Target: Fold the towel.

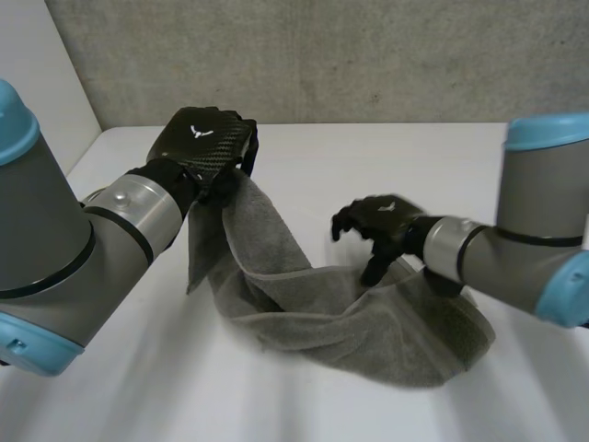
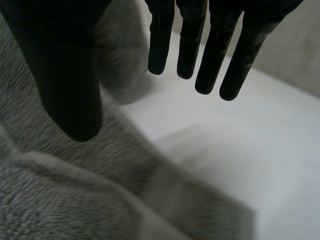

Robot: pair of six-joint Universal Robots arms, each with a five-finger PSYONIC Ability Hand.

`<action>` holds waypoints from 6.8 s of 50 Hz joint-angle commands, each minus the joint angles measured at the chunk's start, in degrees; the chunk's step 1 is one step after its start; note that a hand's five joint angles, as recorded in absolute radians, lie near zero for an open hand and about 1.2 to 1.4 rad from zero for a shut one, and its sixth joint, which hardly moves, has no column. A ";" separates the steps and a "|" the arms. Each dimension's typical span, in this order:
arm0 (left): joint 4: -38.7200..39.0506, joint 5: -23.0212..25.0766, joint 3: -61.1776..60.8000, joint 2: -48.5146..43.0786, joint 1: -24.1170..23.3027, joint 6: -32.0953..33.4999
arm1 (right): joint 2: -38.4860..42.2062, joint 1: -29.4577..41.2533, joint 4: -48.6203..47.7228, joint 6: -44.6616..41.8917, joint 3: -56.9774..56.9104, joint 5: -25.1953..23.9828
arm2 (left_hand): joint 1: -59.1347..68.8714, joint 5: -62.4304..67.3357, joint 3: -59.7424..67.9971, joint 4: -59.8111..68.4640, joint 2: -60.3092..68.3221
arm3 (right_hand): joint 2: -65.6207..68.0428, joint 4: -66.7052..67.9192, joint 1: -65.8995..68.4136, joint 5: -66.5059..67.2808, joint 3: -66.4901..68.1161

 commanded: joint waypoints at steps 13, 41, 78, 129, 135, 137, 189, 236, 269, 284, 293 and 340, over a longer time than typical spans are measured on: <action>0.31 0.19 0.57 -0.49 1.96 0.56 | 13.07 3.29 0.65 0.57 -15.01 4.75 | 12.42 11.11 10.45 10.33 10.40 | 50.65 50.83 54.23 50.68 50.79; 10.85 -3.86 0.70 -2.96 7.50 0.74 | -17.98 2.85 -35.83 -10.85 14.22 18.66 | 12.42 11.11 10.45 10.33 10.40 | 50.65 50.83 54.23 50.68 50.79; 15.51 -1.30 -23.76 -12.37 7.76 14.01 | -5.67 0.22 -17.72 3.29 17.49 12.34 | -33.98 -35.30 -35.96 -36.08 -36.00 | 50.65 50.83 54.23 50.68 50.79; 17.53 0.45 -30.80 -6.21 6.36 13.57 | -0.92 -8.75 -18.16 9.45 13.54 11.54 | -40.04 -41.35 -42.01 -42.13 -42.06 | 50.65 50.83 54.23 50.68 50.79; 17.80 1.42 -29.92 -8.31 6.27 13.74 | -1.10 -8.49 -17.99 9.63 13.63 11.54 | -39.53 -40.85 -41.51 -41.63 -41.55 | 50.65 50.83 54.23 50.68 50.79; 17.88 1.51 -29.57 -8.94 6.18 13.83 | -1.18 -8.49 -17.99 9.71 13.63 11.63 | -39.53 -40.85 -41.51 -41.63 -41.55 | 50.65 50.83 54.23 50.68 50.79; 3.67 1.33 -23.06 5.22 11.46 14.10 | -16.83 -5.60 8.88 -28.06 14.59 12.59 | 12.42 11.11 10.45 10.33 10.40 | 50.65 50.83 54.23 50.68 50.79; 20.52 11.70 -17.35 -8.06 19.72 19.46 | -6.28 5.05 -24.75 -37.31 14.86 26.57 | 12.42 11.11 10.45 10.33 10.40 | 50.65 50.83 54.23 50.68 50.79; 14.19 11.70 -31.40 -2.36 23.86 18.14 | -7.69 2.68 -15.17 -5.08 19.69 17.96 | -23.38 -24.70 -25.36 -25.48 -25.40 | 50.65 50.83 54.23 50.68 50.79; 19.11 0.45 -39.76 4.60 18.93 15.77 | -7.78 2.24 -15.08 -0.48 19.43 15.67 | -23.22 -24.53 -25.19 -25.31 -25.23 | 50.65 50.83 54.23 50.68 50.79; 20.78 0.71 -40.73 3.90 26.65 15.94 | -8.13 0.04 -15.00 -4.25 20.39 16.02 | -23.22 -24.53 -25.19 -25.31 -25.23 | 50.65 50.83 54.23 50.68 50.79; 19.91 6.96 -34.75 -6.04 28.24 15.42 | -9.53 -0.05 -10.96 -14.19 21.10 16.02 | 12.42 11.11 10.45 10.33 10.40 | 50.65 50.83 54.23 50.68 50.79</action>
